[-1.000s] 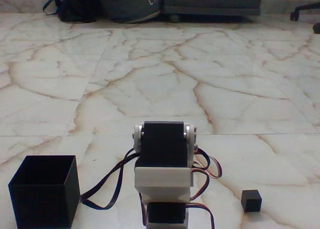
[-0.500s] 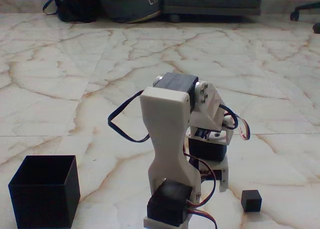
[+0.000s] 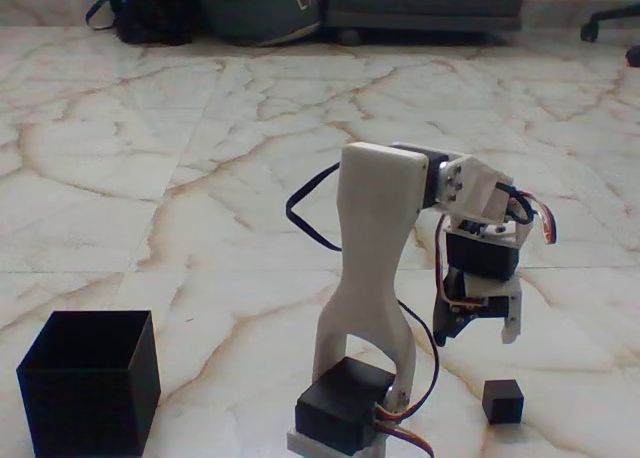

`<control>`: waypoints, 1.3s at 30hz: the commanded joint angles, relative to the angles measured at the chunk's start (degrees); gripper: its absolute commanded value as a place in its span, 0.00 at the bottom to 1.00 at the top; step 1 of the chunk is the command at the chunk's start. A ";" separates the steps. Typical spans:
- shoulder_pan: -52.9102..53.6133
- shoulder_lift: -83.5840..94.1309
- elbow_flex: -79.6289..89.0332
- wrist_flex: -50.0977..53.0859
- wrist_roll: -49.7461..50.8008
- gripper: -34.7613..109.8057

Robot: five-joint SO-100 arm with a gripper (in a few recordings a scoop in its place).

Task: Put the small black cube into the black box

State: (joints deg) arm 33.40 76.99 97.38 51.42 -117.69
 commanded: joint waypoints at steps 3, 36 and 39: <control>2.29 -11.07 -13.18 9.49 0.44 0.30; -5.62 -13.36 -18.72 14.59 6.33 0.25; -11.07 -8.17 -13.36 14.41 10.72 0.25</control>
State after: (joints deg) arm 23.55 65.13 84.02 66.27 -107.67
